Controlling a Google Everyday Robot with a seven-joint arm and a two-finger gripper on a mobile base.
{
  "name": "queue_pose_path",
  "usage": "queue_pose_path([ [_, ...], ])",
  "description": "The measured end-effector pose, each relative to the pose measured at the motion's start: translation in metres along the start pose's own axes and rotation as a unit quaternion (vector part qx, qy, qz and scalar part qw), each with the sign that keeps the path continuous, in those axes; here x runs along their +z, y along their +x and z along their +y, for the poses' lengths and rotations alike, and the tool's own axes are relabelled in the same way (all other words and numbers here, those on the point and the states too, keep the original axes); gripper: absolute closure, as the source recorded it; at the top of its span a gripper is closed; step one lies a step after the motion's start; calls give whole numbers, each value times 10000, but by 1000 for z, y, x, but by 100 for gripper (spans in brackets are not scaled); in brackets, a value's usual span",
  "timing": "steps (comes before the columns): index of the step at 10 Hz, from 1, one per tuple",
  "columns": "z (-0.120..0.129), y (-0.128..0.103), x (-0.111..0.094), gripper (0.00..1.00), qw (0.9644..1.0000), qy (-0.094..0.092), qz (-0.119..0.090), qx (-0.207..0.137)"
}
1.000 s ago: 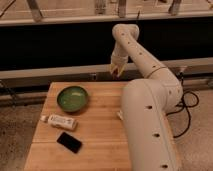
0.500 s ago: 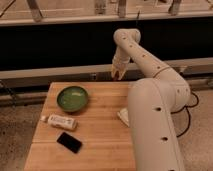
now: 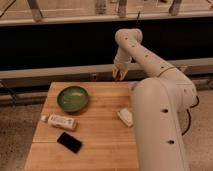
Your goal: Place the pepper in the ceramic cup
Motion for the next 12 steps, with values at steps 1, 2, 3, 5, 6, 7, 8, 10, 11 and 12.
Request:
queue_pose_path([
  [1,9,3,-2,96,10000,8,19,62],
  [2,20,7,-3,96,9999,15,40,134],
  [3,28,11,-3,96,9998,17,55,174],
  [5,35,8,-4,96,9997,7,91,231],
  [6,48,10,-3,96,9995,11,107,299],
  [7,58,14,-4,96,9994,12,119,336],
  [8,67,16,-3,96,9992,7,123,371],
  [10,79,18,0,96,9989,13,129,453],
  [11,80,16,2,96,9988,15,128,481],
  [12,81,17,5,96,9987,18,136,488],
])
